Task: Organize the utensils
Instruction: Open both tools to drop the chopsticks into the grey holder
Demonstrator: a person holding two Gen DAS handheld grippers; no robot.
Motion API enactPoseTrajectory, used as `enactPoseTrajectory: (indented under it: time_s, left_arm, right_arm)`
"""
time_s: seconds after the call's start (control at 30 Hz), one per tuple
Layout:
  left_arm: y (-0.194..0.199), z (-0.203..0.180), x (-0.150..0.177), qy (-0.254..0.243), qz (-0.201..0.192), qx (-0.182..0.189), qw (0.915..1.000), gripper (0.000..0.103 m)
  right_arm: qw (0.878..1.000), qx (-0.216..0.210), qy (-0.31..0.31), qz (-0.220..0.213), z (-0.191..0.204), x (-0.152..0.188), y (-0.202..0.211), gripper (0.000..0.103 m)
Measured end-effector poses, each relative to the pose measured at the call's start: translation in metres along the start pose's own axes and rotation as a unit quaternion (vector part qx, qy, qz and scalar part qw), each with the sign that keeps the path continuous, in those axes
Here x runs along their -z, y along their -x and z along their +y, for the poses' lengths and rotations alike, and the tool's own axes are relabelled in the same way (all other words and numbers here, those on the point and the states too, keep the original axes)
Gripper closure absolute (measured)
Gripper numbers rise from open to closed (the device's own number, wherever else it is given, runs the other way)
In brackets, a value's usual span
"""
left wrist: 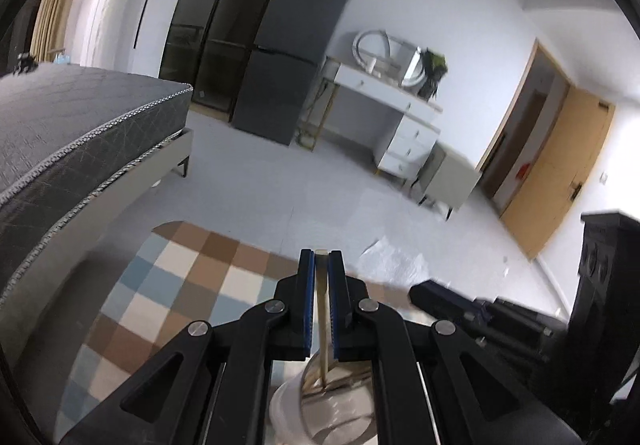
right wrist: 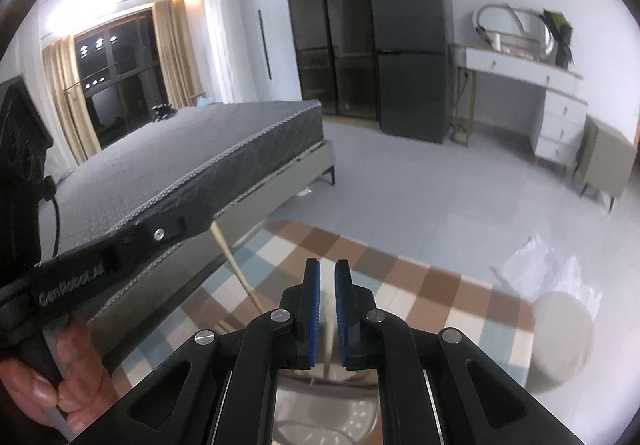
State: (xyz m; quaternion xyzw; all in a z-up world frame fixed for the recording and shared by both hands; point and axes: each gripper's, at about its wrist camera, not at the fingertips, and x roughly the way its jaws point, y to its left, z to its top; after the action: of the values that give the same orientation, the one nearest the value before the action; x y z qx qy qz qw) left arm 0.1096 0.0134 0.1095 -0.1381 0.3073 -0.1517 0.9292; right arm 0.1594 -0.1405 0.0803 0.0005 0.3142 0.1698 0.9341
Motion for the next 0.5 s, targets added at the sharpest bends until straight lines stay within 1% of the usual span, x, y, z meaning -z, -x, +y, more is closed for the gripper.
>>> enactPoseTrajectory:
  time_s: [0.07, 0.13, 0.17, 0.2, 0.23, 0.3, 0.33, 0.4, 0.5]
  left_arm:
    - [0.003, -0.004, -0.001, -0.007, 0.015, -0.001, 0.9999, 0.099]
    - [0.009, -0.006, -0.002, -0.007, 0.026, -0.011, 0.9996, 0.085]
    - [0.013, -0.006, -0.004, -0.003, 0.028, -0.014, 0.9995, 0.07]
    - [0.017, -0.005, -0.004, 0.002, 0.027, -0.012, 0.9996, 0.059]
    - [0.024, -0.005, -0.006, 0.006, 0.021, -0.012, 0.9997, 0.056]
    - [0.036, -0.007, -0.007, 0.004, 0.014, -0.027, 0.9995, 0.049]
    - [0.045, -0.009, -0.008, 0.003, 0.014, -0.03, 0.9995, 0.048]
    - [0.054, -0.011, -0.008, 0.002, 0.016, -0.03, 0.9994, 0.04]
    - [0.075, -0.022, -0.007, -0.006, 0.014, -0.034, 0.9993, 0.038]
  right_arm:
    - [1.0, -0.001, -0.018, -0.001, -0.006, 0.003, 0.004, 0.094]
    - [0.999, 0.008, -0.032, -0.006, -0.01, 0.005, 0.014, 0.087]
    - [0.999, 0.009, -0.037, -0.009, -0.009, 0.006, 0.018, 0.086]
    - [0.999, 0.013, -0.042, -0.014, -0.01, 0.007, 0.024, 0.083]
    - [0.999, 0.016, -0.045, -0.017, -0.011, 0.009, 0.029, 0.082]
    - [0.998, 0.024, -0.051, -0.022, -0.012, 0.012, 0.041, 0.08]
    - [0.998, 0.029, -0.055, -0.025, -0.013, 0.015, 0.049, 0.074]
    - [0.997, 0.034, -0.062, -0.034, -0.014, 0.017, 0.06, 0.07]
    - [0.996, 0.038, -0.069, -0.048, -0.012, 0.023, 0.08, 0.068]
